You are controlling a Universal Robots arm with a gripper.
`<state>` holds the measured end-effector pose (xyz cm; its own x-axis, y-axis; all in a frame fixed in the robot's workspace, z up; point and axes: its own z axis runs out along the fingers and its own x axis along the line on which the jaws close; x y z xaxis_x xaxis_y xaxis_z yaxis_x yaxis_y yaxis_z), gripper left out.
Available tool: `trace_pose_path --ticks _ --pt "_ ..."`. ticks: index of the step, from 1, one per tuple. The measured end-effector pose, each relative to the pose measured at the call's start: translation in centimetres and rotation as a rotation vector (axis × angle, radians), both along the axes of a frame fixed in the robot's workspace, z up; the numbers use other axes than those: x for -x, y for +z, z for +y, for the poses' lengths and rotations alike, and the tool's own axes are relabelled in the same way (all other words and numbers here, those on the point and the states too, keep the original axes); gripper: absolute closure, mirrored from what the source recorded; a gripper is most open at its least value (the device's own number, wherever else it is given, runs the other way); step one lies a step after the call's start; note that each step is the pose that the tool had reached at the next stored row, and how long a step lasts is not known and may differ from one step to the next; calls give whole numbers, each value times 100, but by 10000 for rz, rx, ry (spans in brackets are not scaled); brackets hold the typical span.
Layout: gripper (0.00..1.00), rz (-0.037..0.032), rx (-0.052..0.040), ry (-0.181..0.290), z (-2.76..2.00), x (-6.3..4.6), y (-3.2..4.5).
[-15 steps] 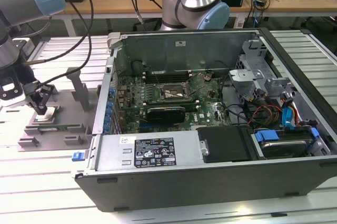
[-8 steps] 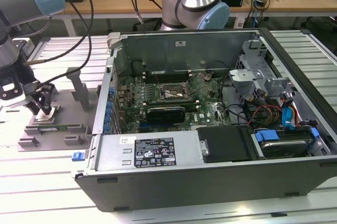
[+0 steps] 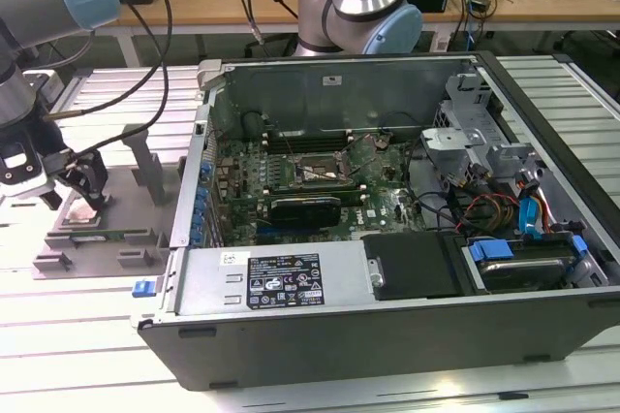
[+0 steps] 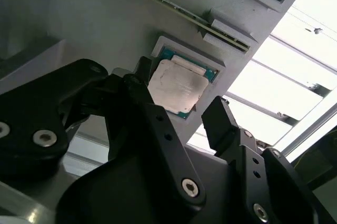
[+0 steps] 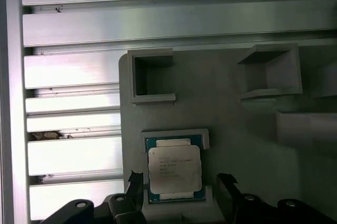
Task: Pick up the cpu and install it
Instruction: 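Pick up the cpu and move it towards the insertion slot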
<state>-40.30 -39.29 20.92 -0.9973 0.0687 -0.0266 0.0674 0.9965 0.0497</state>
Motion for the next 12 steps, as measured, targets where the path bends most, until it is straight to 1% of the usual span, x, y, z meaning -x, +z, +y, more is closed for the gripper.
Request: trace_pose_path --ticks 1,3,4,5,7,9,10,12 --pt "34 -36 -4 2 1 5 -4" --pt "34 -129 -2 24 2 19 -14" --pt "34 -161 -3 35 2 27 -22" --pt "34 -196 -4 90 4 42 -49" --pt "34 -200 -4 225 16 47 -113" --pt "34 -201 -6 406 28 46 -134" --pt "34 -200 -9 556 29 46 -143" --pt "34 -198 -9 691 29 47 -146"
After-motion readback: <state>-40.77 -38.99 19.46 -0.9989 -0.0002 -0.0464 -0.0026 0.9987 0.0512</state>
